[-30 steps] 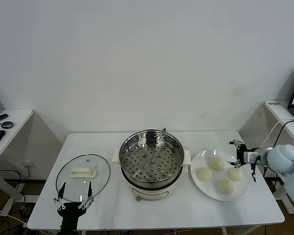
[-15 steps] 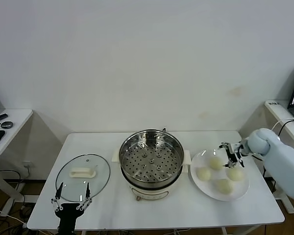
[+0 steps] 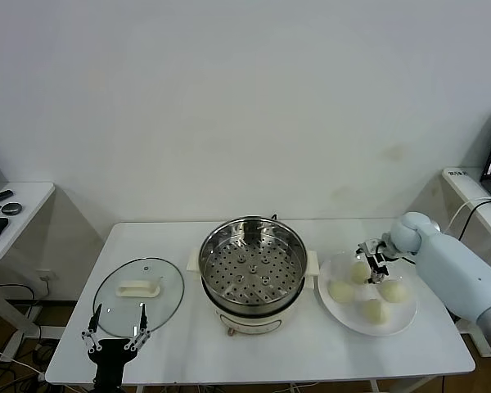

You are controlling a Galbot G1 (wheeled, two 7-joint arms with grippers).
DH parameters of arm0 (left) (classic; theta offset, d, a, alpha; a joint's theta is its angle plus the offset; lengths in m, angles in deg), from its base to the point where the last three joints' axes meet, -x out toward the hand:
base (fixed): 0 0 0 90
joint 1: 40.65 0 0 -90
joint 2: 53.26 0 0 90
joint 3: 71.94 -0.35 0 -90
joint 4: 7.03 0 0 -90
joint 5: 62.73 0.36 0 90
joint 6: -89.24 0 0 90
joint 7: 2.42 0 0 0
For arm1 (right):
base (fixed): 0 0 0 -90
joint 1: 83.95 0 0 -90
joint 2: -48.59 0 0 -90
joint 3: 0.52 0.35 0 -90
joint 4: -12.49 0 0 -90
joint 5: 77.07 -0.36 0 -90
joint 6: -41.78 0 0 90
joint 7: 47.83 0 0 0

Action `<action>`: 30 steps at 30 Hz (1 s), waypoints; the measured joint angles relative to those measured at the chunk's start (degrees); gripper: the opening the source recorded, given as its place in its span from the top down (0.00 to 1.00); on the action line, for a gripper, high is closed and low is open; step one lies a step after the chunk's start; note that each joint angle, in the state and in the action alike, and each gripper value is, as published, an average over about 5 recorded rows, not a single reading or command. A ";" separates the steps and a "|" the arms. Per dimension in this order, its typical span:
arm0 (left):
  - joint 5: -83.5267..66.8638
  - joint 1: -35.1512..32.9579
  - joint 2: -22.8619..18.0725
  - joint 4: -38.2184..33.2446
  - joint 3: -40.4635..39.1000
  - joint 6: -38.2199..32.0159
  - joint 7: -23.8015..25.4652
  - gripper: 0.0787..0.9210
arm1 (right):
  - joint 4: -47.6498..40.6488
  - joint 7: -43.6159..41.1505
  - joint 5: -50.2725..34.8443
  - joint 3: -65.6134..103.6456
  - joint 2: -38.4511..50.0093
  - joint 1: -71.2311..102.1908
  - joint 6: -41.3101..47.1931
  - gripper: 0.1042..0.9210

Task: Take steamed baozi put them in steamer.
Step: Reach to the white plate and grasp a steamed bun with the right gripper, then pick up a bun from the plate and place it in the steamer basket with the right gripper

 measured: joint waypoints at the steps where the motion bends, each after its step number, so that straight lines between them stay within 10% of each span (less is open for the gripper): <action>1: 0.00 0.00 0.01 0.00 0.06 -0.02 -0.01 0.12 | -0.13 -0.06 0.03 -0.19 -0.07 -0.19 0.00 0.20; 17: 0.02 -0.12 -0.01 -0.40 0.23 -0.22 -0.02 0.12 | 1.21 -1.28 -1.96 -3.38 1.15 -2.05 0.12 0.57; 30: -0.24 -0.25 0.40 -1.25 0.23 -0.34 -0.02 0.12 | 8.67 -2.25 -8.05 -9.46 6.50 -7.47 1.14 0.67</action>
